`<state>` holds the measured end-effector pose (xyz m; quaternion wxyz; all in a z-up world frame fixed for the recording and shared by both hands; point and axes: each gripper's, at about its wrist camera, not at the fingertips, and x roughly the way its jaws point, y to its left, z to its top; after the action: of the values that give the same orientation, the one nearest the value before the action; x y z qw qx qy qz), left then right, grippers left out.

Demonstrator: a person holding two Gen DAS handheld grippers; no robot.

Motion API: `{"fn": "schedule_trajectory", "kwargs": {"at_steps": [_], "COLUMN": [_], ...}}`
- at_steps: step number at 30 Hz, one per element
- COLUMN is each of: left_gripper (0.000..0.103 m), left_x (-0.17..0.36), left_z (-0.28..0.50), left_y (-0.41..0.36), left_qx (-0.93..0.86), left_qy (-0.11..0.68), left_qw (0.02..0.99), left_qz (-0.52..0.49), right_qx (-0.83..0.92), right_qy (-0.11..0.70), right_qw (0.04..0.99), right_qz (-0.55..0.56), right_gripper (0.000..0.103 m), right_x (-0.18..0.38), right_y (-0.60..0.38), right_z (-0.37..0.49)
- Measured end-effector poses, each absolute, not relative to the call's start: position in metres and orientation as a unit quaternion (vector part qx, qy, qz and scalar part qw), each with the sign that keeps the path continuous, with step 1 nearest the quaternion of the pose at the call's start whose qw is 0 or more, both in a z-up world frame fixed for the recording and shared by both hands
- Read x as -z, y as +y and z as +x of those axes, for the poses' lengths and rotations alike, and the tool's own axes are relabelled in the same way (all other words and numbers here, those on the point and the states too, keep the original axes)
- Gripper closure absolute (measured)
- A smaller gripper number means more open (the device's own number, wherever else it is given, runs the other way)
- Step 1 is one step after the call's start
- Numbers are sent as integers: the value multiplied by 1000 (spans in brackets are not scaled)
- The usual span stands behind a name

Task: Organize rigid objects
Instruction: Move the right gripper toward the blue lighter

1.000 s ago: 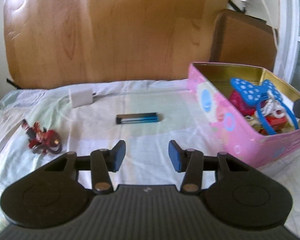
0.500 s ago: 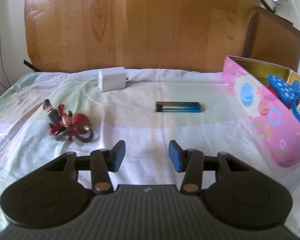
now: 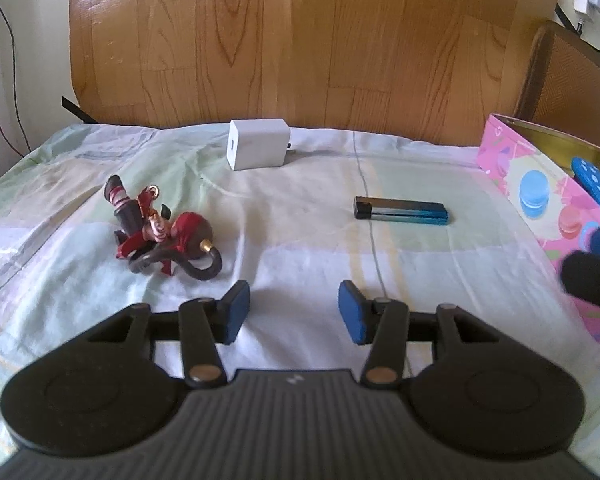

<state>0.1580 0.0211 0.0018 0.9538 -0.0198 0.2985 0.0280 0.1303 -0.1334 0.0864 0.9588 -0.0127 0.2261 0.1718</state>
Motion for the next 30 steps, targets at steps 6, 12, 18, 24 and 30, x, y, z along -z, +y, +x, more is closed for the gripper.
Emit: {"fn": "schedule_trajectory", "kwargs": {"at_steps": [6, 12, 18, 24, 30], "left_gripper": [49, 49, 49, 49, 49], "left_x": [-1, -1, 0, 0, 0], "left_z": [158, 157, 158, 158, 159], "left_y": [25, 30, 33, 36, 39], "left_qx": [-21, -15, -11, -9, -7], "left_qy": [297, 296, 295, 294, 292], "left_qw": [954, 954, 954, 954, 953], "left_qz": [-27, -45, -55, -64, -79], "right_qx": [-184, -224, -241, -233, -253], "right_qy": [255, 308, 383, 424, 448], "right_qw": [948, 916, 863, 837, 833], "right_qz": [-48, -127, -225, -253, -202], "right_gripper": [52, 48, 46, 46, 66], "right_x": [-84, -106, -100, -72, -71], "right_y": [-117, -91, -60, -51, -61], "right_z": [162, 217, 278, 310, 319]}}
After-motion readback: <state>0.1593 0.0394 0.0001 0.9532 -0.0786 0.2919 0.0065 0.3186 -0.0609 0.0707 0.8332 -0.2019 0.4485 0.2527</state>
